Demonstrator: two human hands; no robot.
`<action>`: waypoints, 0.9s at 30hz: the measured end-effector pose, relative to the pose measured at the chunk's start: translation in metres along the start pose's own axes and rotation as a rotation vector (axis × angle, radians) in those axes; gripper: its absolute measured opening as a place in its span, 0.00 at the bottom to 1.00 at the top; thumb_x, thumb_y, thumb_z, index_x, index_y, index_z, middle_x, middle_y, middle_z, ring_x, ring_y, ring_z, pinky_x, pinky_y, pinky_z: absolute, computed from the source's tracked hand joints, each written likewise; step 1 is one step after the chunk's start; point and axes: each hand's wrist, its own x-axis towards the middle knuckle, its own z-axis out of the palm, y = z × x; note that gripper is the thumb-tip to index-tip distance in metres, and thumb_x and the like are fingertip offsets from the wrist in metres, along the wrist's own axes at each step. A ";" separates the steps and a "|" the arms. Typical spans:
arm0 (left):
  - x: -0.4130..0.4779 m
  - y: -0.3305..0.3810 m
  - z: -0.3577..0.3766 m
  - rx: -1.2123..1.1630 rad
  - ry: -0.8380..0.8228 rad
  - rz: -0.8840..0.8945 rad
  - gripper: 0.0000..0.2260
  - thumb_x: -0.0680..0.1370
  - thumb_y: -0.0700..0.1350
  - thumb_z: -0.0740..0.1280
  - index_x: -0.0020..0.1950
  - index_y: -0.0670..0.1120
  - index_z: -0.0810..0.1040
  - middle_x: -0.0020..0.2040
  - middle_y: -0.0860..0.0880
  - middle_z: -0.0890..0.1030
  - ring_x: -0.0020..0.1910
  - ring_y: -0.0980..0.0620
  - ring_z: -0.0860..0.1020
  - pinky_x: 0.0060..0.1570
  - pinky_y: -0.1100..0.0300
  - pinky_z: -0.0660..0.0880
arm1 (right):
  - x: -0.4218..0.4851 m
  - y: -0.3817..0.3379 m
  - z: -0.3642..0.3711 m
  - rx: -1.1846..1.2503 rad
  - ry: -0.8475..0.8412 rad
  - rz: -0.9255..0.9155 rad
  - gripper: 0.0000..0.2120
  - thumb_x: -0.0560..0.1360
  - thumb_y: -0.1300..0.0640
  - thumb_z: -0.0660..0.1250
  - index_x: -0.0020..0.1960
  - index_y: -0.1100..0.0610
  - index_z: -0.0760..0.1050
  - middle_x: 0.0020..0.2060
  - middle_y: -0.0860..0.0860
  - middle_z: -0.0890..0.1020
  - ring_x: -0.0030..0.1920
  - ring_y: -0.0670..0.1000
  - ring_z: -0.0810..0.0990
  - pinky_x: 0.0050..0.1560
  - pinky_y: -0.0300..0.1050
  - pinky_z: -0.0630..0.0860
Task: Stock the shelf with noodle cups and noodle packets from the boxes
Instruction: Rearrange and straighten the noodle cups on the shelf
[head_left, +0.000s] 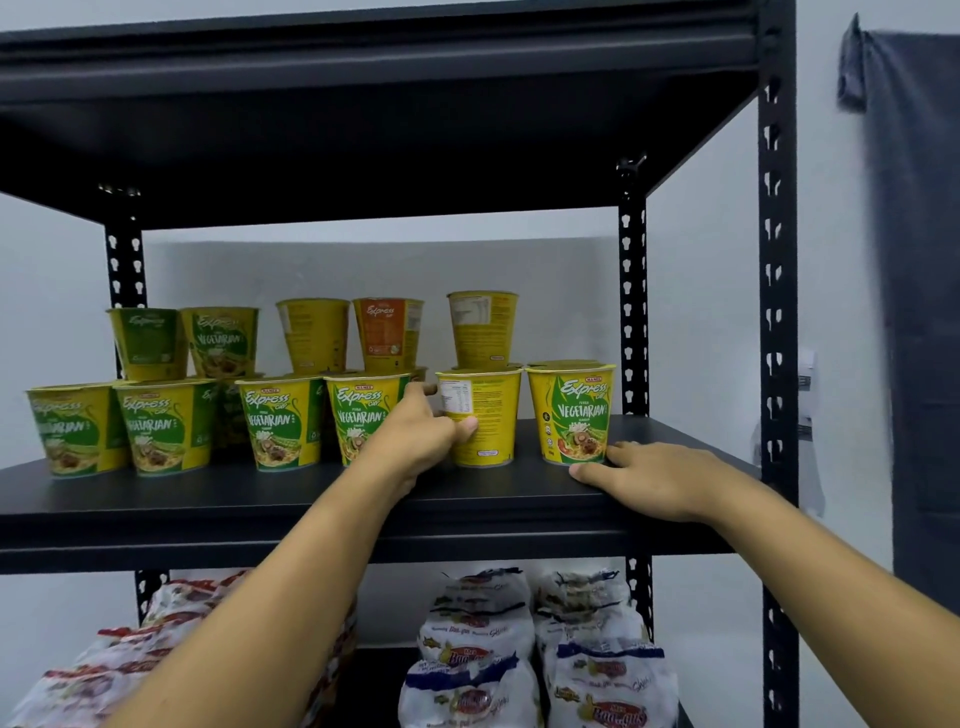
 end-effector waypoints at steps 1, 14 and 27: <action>-0.001 0.000 0.001 -0.008 -0.009 0.010 0.40 0.72 0.48 0.80 0.78 0.48 0.63 0.69 0.46 0.77 0.66 0.45 0.77 0.70 0.44 0.73 | 0.000 0.000 0.000 0.001 -0.001 0.000 0.41 0.73 0.21 0.44 0.77 0.43 0.66 0.75 0.47 0.70 0.74 0.53 0.69 0.68 0.56 0.68; -0.007 0.002 0.000 0.134 0.042 0.055 0.34 0.76 0.47 0.77 0.78 0.50 0.63 0.71 0.46 0.76 0.66 0.45 0.76 0.68 0.45 0.74 | -0.005 -0.005 -0.004 0.009 -0.018 0.011 0.39 0.75 0.22 0.45 0.79 0.41 0.61 0.78 0.46 0.66 0.76 0.52 0.66 0.72 0.56 0.66; -0.013 0.007 0.006 0.226 0.020 0.079 0.40 0.67 0.59 0.82 0.73 0.51 0.68 0.66 0.49 0.79 0.63 0.46 0.79 0.64 0.44 0.78 | -0.004 -0.004 -0.004 -0.005 -0.015 0.011 0.39 0.75 0.23 0.45 0.78 0.43 0.64 0.78 0.47 0.67 0.76 0.52 0.66 0.71 0.57 0.67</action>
